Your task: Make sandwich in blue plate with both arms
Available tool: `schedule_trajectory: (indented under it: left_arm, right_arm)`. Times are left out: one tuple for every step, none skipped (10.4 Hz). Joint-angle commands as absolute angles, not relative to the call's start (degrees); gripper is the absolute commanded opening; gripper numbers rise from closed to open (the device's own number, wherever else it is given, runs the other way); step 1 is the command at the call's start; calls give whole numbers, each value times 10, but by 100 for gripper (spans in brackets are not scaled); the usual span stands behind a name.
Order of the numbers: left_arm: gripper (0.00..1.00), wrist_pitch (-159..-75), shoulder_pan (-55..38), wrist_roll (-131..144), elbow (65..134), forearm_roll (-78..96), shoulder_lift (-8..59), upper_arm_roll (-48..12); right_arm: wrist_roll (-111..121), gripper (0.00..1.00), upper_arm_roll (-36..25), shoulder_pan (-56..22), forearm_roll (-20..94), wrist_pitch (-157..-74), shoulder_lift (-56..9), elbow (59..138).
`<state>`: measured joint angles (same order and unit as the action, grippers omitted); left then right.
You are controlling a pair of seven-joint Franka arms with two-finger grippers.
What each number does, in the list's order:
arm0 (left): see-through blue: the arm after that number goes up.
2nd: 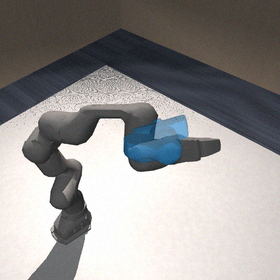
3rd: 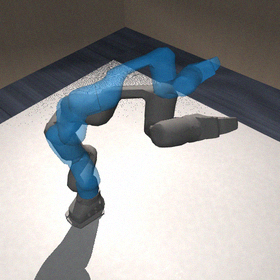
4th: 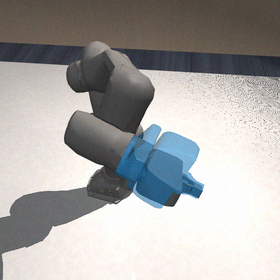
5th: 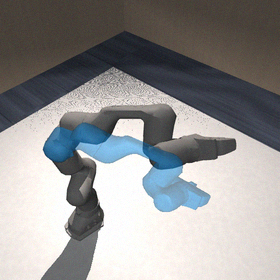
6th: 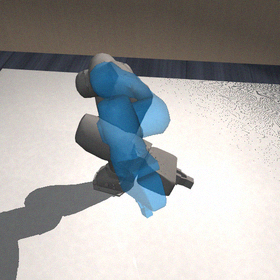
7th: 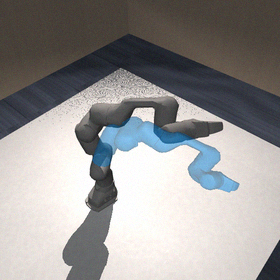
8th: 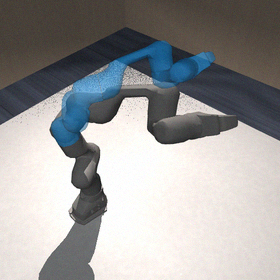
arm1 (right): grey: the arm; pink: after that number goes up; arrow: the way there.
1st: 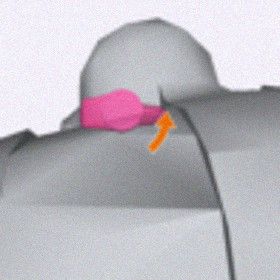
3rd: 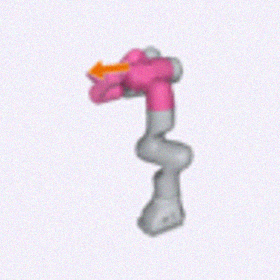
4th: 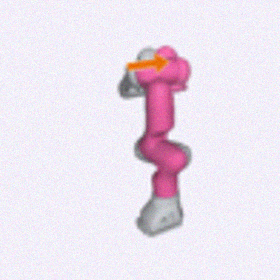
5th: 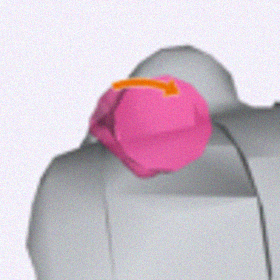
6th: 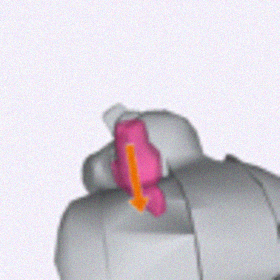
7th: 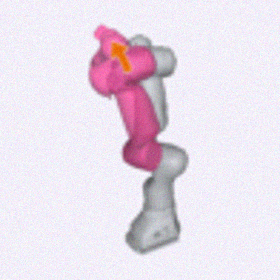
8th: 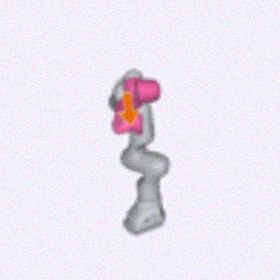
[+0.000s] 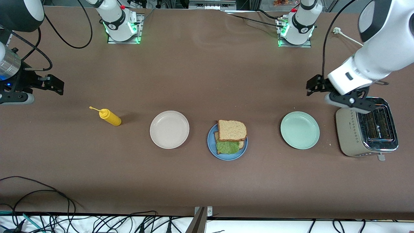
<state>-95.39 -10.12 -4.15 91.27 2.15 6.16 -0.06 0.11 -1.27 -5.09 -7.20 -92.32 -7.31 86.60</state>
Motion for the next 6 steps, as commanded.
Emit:
schedule_trajectory:
  left_arm:
    - [100,-827,-93,-33,861,-25,34,0]
    - [100,-785,-88,-21,829,-27,34,0]
    - [100,-766,-72,7,812,-24,34,-3]
    - [100,-752,-57,24,806,-19,33,-7]
    - [100,-749,-38,23,807,-18,25,-8]
    - [100,-746,-32,21,807,-18,20,-8]
  right_arm:
    - [4,100,-12,-47,-62,-925,-71,867]
    - [4,100,-12,-47,-62,-925,-71,866]
    - [4,100,-12,-47,-62,-925,-71,866]
    - [3,100,-12,-47,-62,-925,-71,866]
    - [4,100,-12,-47,-62,-922,-71,866]
    - [8,100,-12,-47,-62,-922,-70,866]
